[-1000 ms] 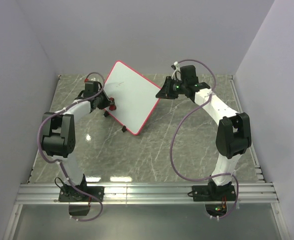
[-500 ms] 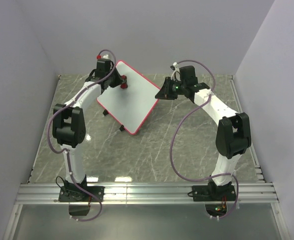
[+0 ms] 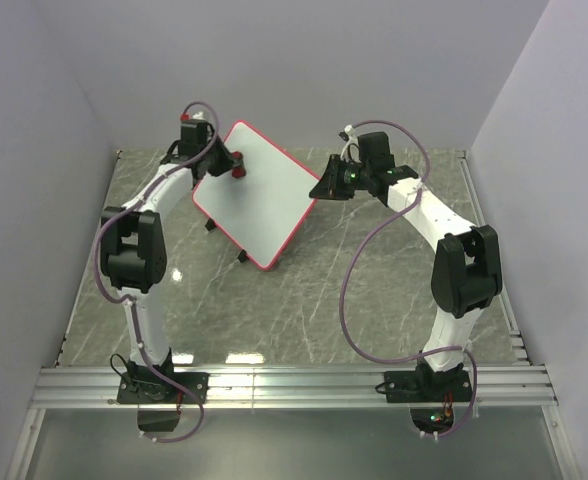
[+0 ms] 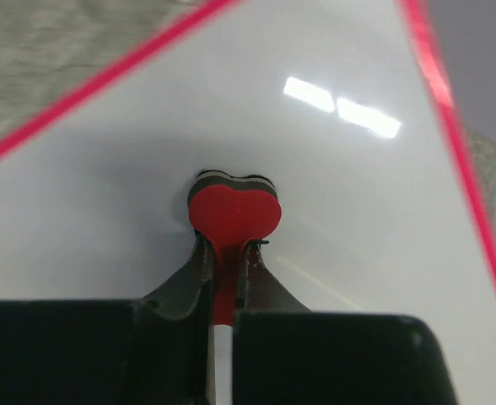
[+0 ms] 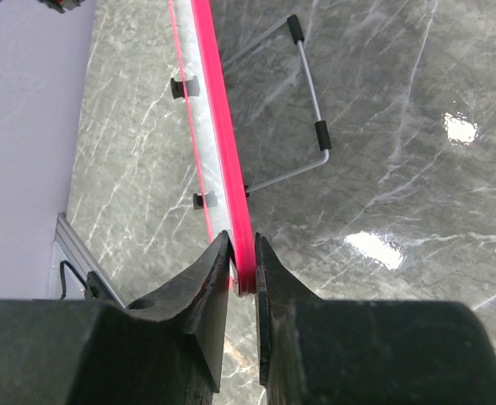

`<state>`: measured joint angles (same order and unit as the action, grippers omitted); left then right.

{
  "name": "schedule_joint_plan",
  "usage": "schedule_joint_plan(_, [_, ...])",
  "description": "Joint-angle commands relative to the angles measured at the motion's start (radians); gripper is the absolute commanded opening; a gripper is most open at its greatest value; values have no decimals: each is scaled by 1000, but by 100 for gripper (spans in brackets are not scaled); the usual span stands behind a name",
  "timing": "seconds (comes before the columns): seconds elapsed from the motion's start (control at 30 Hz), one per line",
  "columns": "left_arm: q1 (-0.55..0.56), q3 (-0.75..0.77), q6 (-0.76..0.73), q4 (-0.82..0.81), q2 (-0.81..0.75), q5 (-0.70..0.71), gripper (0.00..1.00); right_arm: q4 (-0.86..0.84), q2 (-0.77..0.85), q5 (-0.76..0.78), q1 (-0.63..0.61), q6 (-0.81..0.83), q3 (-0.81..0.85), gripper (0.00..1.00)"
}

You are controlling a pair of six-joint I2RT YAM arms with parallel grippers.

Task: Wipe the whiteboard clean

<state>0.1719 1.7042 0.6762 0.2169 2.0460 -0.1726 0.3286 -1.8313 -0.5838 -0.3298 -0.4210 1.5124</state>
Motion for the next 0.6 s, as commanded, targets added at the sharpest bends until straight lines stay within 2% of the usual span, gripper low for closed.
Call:
schedule_joint_plan(0.0, [-80,-55,-6,18,34,-10,0,33,3,16,-40,71,-3,0])
schedule_joint_plan(0.23, [-91,-15,-41,47,79,-22,0,36,-13,12,-40,70,14,0])
schedule_joint_plan(0.57, [30,40,-40,68,22,-22,0,47,-10,28,-40,80,22,0])
